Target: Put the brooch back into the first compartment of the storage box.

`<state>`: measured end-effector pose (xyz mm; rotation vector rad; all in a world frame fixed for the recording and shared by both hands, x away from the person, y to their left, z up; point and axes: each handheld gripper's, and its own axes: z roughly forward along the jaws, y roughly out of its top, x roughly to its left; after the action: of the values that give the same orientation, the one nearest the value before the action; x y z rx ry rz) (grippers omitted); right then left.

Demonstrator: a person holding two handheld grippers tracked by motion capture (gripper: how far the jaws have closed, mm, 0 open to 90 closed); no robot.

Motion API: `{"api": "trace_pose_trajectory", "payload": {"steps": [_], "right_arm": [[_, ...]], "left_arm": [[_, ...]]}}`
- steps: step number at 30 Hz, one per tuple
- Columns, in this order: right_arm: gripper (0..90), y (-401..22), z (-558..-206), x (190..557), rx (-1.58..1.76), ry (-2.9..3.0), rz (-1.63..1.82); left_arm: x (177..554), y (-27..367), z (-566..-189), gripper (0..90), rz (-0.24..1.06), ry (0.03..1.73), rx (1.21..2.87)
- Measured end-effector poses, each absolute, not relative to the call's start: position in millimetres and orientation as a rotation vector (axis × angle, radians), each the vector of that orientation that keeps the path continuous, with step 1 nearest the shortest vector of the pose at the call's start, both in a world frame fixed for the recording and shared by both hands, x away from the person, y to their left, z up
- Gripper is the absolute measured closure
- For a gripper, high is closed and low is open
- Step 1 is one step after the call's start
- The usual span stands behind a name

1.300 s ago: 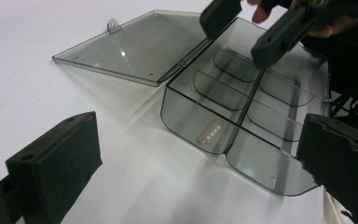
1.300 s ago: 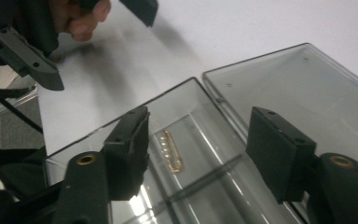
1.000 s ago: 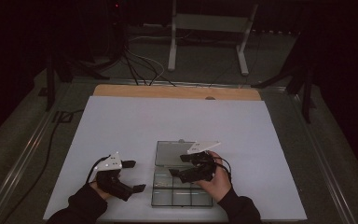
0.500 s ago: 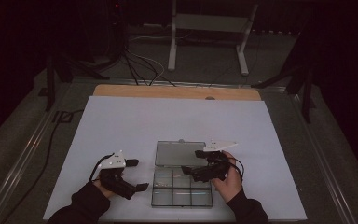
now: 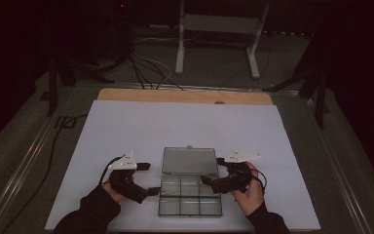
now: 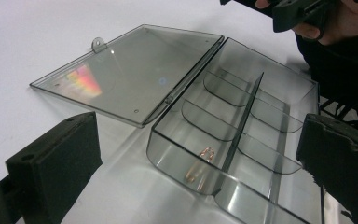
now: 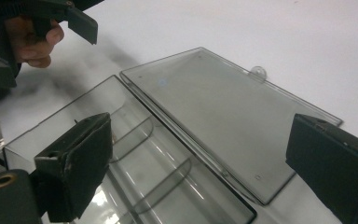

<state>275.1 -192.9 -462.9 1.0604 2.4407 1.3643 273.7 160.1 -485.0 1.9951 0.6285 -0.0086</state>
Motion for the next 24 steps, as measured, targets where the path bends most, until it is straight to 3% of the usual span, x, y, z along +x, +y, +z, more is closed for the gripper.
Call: {"api": "trace_pose_trajectory", "payload": {"steps": [3, 24], "right_arm": [[3.0, -197, -463, 272, 1.05, 2.426, 1.363], [3.0, -232, -464, 260, 1.094, 2.354, 1.397]], "left_arm": [[276, 156, -484, 0.7, -0.011, 0.625, 2.0], [309, 135, -476, 0.7, -0.03, 0.684, 1.946]]}}
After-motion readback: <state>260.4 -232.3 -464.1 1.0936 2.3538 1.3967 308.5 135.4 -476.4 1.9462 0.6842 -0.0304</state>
